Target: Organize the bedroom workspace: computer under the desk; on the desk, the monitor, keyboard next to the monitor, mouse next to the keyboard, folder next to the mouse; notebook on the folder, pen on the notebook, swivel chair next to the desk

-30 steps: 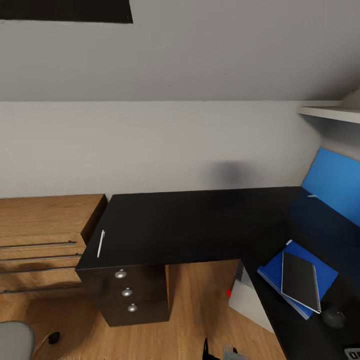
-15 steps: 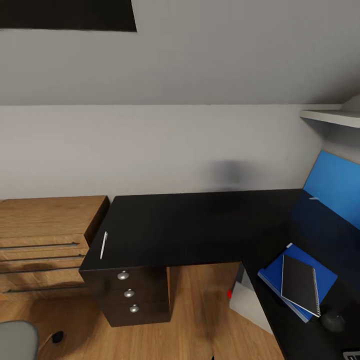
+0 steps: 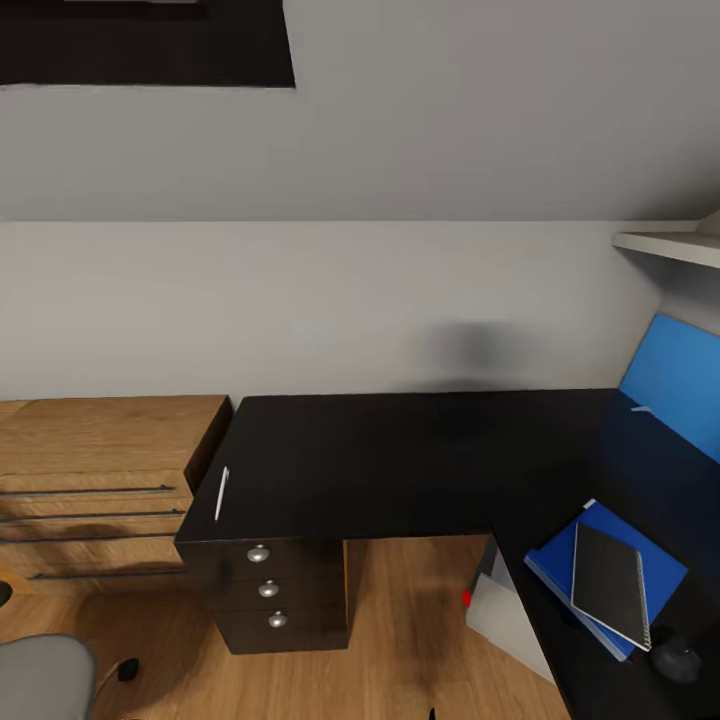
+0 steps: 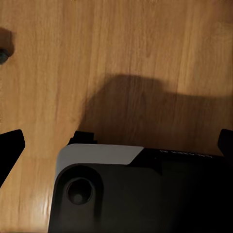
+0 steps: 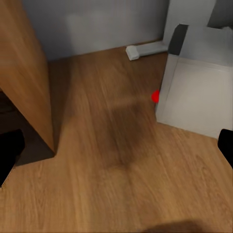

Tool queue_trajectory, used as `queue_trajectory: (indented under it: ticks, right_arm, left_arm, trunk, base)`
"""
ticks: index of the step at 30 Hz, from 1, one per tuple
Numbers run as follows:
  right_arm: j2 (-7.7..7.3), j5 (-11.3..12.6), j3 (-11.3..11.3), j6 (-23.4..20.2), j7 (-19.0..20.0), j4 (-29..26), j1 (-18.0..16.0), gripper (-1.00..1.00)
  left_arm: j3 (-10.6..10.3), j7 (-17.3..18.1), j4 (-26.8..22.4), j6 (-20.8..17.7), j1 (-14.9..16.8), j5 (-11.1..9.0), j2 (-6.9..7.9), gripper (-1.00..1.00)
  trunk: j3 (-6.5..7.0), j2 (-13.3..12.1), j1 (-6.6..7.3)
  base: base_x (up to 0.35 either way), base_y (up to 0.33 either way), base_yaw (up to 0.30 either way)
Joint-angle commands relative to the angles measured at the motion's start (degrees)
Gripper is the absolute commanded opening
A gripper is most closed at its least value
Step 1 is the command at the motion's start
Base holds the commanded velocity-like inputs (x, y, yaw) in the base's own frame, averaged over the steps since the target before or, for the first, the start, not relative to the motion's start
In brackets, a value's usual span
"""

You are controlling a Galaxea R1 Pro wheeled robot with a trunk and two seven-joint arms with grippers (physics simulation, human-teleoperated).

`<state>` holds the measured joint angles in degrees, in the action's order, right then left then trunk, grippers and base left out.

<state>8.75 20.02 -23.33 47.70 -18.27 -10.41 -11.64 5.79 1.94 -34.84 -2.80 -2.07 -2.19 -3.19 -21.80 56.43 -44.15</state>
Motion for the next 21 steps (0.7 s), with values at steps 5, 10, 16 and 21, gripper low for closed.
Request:
queue_trajectory:
  ticks: [5,10,16,21]
  right_arm:
    - [-0.04,0.4,-0.5,1.3,-0.3,0.3,0.0,1.00]
    - [-0.05,0.4,-0.5,1.7,-0.3,0.3,0.0,1.00]
    - [0.01,0.3,-0.6,1.9,-0.3,0.3,0.0,1.00]
    - [-0.06,0.4,-0.5,1.8,-0.3,0.3,0.0,1.00]
  left_arm:
    - [0.3,0.3,0.5,-0.2,0.0,-0.3,-0.06,1.00]
    - [0.3,0.3,2.6,2.2,0.0,-0.2,-0.16,1.00]
    - [0.3,0.3,4.1,8.9,0.0,-0.2,-0.28,1.00]
    - [0.8,0.2,4.4,18.3,0.0,-0.4,-0.24,1.00]
  trunk:
    - [1.22,-2.0,1.10]
    - [2.37,-4.0,2.19]
    - [3.50,-6.4,3.51]
    - [4.40,-8.4,4.61]
  base:
    - [0.000,0.000,0.182]
    - [0.000,0.000,0.231]
    - [0.000,0.000,0.272]
    - [0.000,0.000,0.280]
